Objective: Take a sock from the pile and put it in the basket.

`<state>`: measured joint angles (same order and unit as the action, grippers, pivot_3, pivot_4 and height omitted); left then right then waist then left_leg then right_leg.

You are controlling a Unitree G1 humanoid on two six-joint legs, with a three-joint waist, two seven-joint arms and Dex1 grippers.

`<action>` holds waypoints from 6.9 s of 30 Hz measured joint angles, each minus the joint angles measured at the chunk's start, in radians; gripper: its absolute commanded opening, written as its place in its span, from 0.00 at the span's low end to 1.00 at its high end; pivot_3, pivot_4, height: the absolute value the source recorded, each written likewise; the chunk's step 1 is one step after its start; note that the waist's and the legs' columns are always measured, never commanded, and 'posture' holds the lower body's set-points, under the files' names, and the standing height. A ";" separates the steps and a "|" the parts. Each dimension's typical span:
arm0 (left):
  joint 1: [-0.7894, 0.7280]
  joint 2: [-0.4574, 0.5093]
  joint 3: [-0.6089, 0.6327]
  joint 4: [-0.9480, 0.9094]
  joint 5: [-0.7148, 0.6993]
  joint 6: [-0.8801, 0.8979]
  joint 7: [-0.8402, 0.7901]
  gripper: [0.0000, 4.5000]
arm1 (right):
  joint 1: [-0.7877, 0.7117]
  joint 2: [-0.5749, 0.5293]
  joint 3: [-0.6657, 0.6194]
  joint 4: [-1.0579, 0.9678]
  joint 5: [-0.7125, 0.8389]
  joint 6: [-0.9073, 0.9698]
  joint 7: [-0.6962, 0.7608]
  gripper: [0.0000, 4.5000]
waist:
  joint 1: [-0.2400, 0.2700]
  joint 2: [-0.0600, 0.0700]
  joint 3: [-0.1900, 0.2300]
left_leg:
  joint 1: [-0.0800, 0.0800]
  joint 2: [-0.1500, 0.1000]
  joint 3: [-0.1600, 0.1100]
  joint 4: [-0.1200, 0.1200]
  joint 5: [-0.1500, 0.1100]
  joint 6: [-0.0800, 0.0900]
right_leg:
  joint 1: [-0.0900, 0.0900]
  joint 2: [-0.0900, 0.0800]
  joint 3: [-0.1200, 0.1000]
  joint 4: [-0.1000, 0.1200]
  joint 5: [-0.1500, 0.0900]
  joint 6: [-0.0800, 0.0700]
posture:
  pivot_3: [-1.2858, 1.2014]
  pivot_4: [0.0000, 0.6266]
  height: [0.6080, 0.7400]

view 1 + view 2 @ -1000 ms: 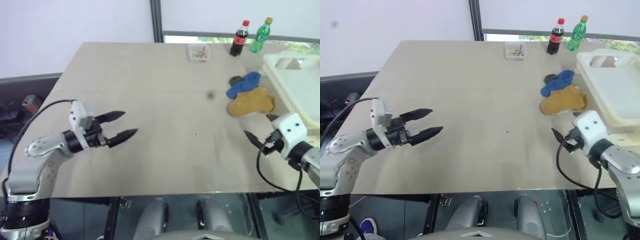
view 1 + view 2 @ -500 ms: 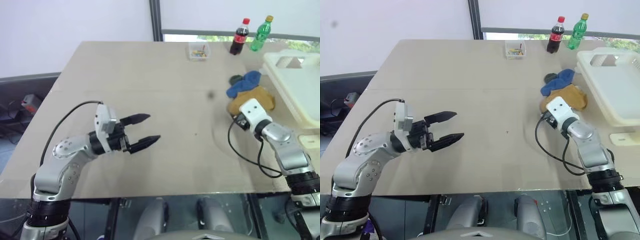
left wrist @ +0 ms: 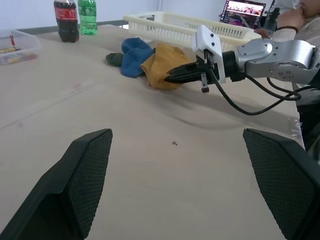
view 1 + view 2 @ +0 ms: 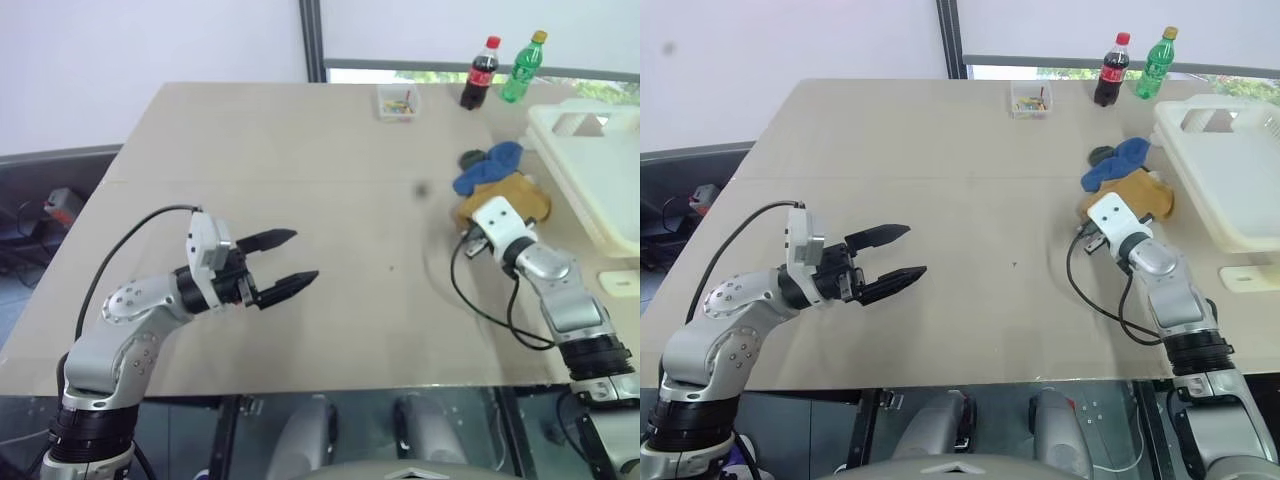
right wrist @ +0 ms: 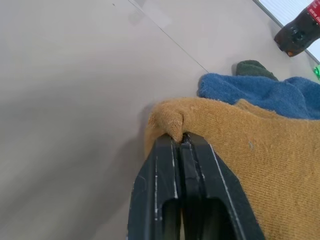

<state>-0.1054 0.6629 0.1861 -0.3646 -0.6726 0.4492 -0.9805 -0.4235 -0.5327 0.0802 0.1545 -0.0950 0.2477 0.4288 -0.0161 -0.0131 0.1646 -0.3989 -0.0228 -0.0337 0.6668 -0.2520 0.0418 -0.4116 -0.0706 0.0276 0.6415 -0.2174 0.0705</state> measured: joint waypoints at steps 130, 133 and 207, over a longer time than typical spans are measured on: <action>-0.016 -0.051 -0.118 -0.011 0.159 0.018 0.158 0.82 | -0.199 0.050 -0.023 0.128 0.104 0.256 -0.013 0.54 | 0.000 0.000 0.003 | 0.000 -0.001 -0.001 -0.014 0.001 -0.002 | -0.004 0.000 -0.001 -0.006 0.001 -0.002 | 0.52 0.24 1.00; -0.019 -0.052 -0.118 -0.006 0.159 0.018 0.156 0.82 | -0.191 0.050 -0.024 0.108 0.106 0.280 -0.016 0.69 | 0.000 0.000 0.003 | 0.000 -0.001 -0.001 -0.014 0.001 -0.002 | -0.004 -0.001 -0.001 -0.006 0.001 -0.002 | 0.52 0.24 1.00; 0.030 -0.062 -0.065 0.061 0.162 0.026 0.211 0.82 | -0.256 0.210 0.038 0.225 0.123 0.209 0.013 0.60 | -0.001 -0.001 0.001 | 0.005 -0.002 -0.003 -0.013 0.003 -0.004 | -0.001 -0.001 -0.001 -0.001 0.001 -0.002 | 0.52 0.24 1.00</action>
<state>-0.0751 0.6006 0.1208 -0.3033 -0.5109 0.4747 -0.7695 -0.6795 -0.3222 0.1184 0.3794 0.0275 0.4570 0.4415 -0.0166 -0.0137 0.1655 -0.3939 -0.0245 -0.0368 0.6540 -0.2494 0.0376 -0.4125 -0.0711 0.0264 0.6406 -0.2167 0.0685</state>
